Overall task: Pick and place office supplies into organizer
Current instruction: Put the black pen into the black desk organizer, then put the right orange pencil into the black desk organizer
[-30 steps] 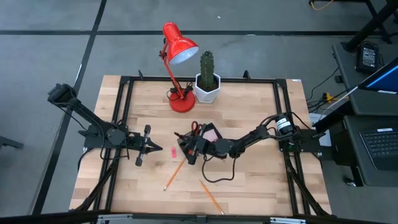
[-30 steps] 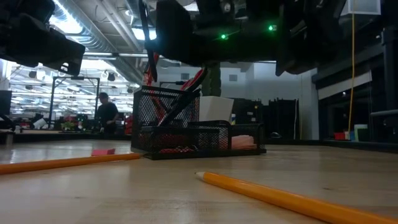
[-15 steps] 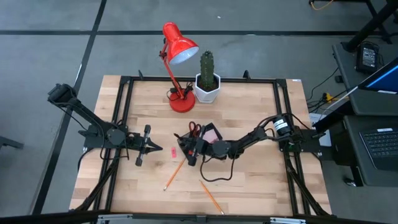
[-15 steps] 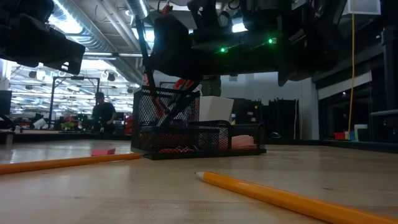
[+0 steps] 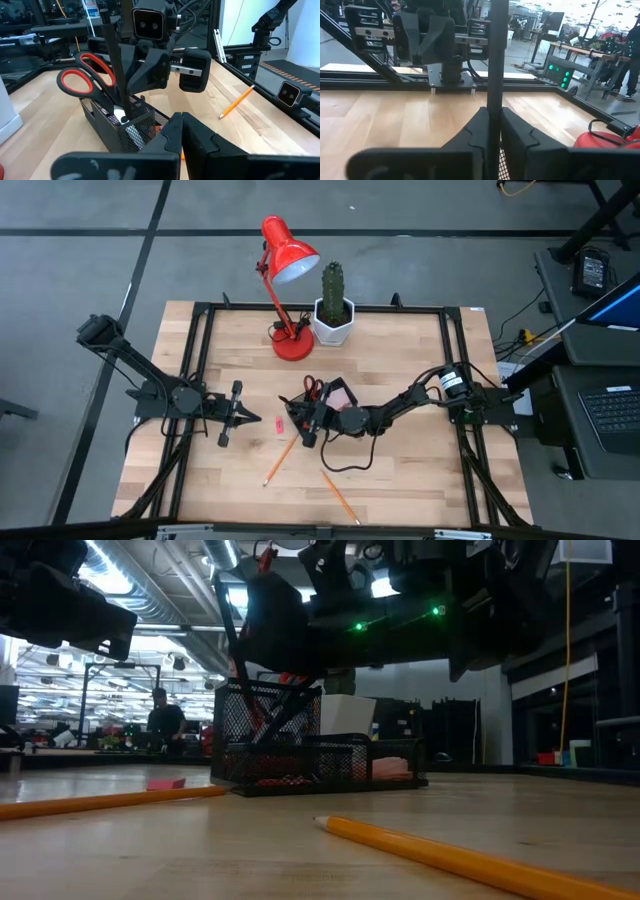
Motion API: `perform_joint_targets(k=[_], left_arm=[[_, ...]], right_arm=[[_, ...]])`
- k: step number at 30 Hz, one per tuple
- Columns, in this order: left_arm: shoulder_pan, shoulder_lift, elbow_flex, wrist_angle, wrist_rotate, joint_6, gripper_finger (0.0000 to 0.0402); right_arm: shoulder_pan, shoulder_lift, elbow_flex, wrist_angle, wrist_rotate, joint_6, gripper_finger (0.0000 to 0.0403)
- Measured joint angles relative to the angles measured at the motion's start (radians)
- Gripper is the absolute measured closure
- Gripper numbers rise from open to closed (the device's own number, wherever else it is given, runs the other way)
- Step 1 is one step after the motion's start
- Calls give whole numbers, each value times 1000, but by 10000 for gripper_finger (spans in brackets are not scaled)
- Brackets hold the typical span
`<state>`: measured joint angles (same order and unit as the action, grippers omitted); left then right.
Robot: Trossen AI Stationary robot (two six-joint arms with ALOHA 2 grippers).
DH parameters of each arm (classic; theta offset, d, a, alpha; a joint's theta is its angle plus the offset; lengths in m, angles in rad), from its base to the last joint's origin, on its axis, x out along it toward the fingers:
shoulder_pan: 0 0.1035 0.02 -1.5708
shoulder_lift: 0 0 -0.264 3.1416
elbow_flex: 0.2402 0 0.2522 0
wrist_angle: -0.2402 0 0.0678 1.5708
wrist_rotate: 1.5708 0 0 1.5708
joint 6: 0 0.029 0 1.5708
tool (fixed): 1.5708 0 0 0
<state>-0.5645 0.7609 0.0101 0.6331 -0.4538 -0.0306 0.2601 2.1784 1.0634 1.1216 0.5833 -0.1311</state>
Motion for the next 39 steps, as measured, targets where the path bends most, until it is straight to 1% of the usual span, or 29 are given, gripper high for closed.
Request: perform_joint_targets(k=[6, 14, 16, 19, 21, 23, 28, 31, 33, 36, 39], left_arm=[[0, 0, 0, 0, 0, -1, 399], [0, 0, 0, 0, 0, -9, 399], [0, 0, 0, 0, 0, -9, 399], [0, 0, 0, 0, 0, -9, 400], [0, 0, 0, 0, 0, -9, 400], [0, 0, 0, 0, 0, -9, 399], [0, 0, 0, 0, 0, -9, 400], [0, 0, 0, 0, 0, -18, 401], [0, 0, 0, 0, 0, -31, 399], [0, 0, 0, 0, 0, -37, 399], [0, 0, 0, 0, 0, -37, 400]], right_arm=[[0, 0, 0, -4, 0, 23, 329], [0, 0, 0, 3, 1, 18, 306], [2, -3, 0, 36, 2, -12, 303], [18, -38, 0, 37, 7, -77, 302], [36, -71, 0, 16, 14, -108, 302], [58, -109, 0, -17, 50, -132, 301], [123, -208, 0, -182, 172, -178, 301], [167, -262, 0, -283, 217, -170, 301], [193, -299, 0, -364, 221, -128, 301], [227, -357, 0, -507, 221, -21, 301], [258, -404, 23, -692, 221, 99, 301]])
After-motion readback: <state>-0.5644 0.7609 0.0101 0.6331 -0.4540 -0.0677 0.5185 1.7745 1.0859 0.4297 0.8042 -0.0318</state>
